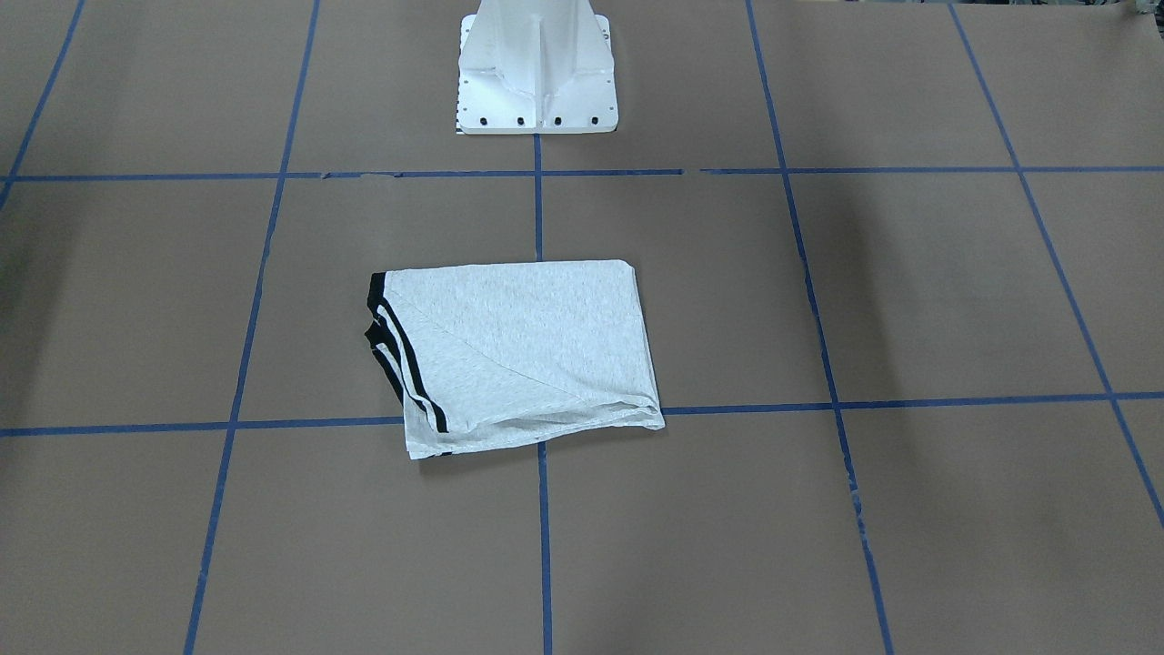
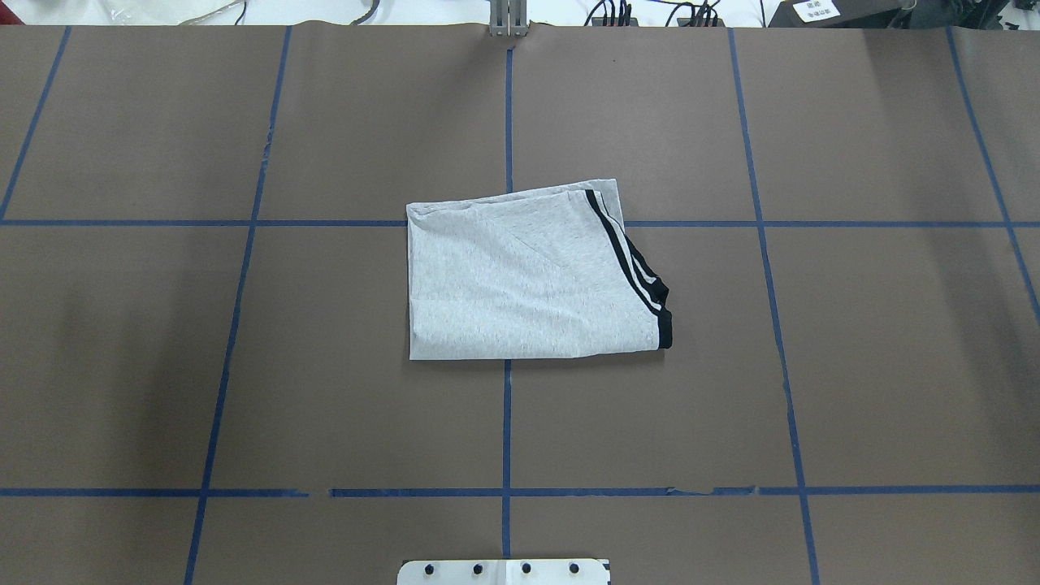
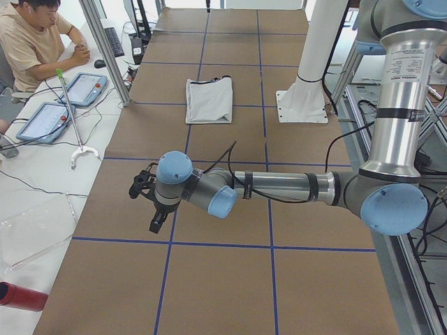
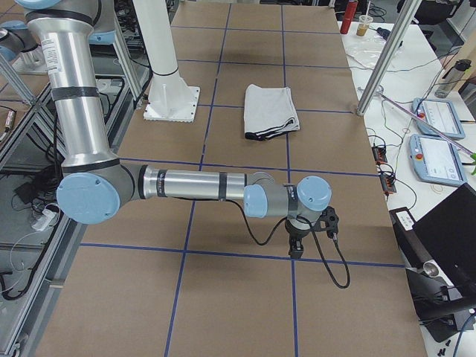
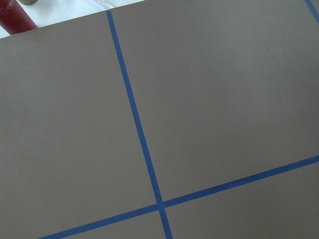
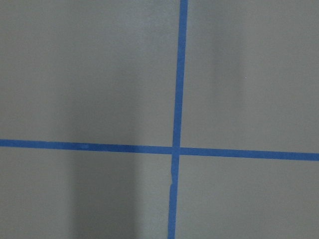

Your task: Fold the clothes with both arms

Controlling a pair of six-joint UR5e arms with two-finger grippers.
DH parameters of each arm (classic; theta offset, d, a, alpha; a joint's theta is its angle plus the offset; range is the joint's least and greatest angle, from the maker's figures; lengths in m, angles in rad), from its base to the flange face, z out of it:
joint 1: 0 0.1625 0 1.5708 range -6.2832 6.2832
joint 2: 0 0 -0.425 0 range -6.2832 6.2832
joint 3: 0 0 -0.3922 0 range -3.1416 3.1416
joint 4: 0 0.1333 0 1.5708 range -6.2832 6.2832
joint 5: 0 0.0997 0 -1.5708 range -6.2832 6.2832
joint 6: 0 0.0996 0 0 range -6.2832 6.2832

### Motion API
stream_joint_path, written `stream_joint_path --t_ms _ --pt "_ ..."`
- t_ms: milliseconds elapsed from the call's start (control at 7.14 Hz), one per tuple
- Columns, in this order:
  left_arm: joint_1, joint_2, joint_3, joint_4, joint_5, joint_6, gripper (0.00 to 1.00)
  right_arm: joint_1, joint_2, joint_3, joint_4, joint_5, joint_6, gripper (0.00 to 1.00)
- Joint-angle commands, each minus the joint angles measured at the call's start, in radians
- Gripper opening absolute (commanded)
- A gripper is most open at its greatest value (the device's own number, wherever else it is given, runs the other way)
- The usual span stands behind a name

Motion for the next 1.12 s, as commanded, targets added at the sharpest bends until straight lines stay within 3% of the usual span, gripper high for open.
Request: stream_joint_path --t_ms 0,280,980 --pt "0.004 0.001 0.0 -0.001 0.003 -0.002 1.0 -0.024 -0.01 0.025 0.001 -0.047 0.012 1.0" --pt "0.005 0.016 0.005 -0.002 0.004 -0.002 1.0 -0.022 -0.028 0.124 -0.031 -0.048 0.02 1.0" --pt "0.009 0.029 0.003 0.007 0.004 -0.005 1.0 -0.024 -0.033 0.129 -0.062 -0.05 0.021 1.0"
